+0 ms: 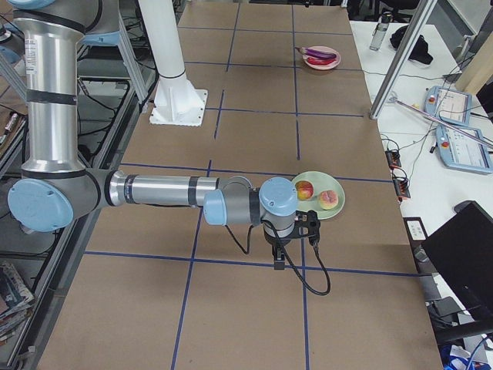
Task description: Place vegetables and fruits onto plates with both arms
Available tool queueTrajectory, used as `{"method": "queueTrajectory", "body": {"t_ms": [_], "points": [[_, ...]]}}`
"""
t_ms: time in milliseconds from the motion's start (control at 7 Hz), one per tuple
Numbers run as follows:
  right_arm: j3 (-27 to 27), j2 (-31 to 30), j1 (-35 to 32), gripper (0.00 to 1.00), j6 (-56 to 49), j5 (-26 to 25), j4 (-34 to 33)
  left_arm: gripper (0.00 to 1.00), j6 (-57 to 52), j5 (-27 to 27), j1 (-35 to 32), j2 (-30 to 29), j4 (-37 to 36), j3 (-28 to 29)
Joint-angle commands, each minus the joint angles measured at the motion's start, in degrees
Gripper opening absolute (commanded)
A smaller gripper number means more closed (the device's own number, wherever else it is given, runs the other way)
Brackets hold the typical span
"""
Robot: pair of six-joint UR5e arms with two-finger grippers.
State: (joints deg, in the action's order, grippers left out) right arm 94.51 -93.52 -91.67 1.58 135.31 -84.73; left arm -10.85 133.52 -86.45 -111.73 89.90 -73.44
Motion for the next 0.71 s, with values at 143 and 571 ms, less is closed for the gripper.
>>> {"method": "queueTrajectory", "body": {"t_ms": [143, 571], "points": [[0.0, 0.0, 0.0, 1.00, 0.0, 0.0, 0.0, 1.00, -4.1, 1.0, -5.8, 9.7, -18.8, -15.4], [0.1, -0.1, 0.0, 1.00, -0.3, 0.0, 0.1, 1.00, -4.7, 1.0, -5.8, 15.9, -17.6, -21.6]]}}
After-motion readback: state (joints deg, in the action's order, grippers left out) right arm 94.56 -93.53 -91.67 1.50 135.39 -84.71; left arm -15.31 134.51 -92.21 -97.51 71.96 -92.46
